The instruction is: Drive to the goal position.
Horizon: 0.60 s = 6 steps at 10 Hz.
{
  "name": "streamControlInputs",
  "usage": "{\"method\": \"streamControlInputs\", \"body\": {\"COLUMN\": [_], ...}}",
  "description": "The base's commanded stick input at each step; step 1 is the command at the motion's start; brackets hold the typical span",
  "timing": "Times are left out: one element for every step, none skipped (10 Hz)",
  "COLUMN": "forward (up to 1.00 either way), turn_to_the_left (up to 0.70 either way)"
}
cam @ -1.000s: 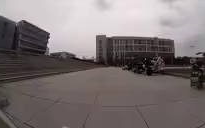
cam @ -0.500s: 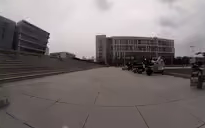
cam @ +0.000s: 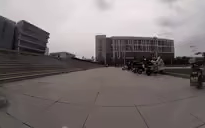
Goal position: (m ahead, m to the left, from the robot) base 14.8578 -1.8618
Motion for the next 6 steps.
{"method": "streamControlInputs", "body": {"forward": [-1.0,-1.0,-1.0,-1.0,-1.0,-1.0], "turn_to_the_left": [0.0,0.0,0.0,0.0,0.0,0.0]}}
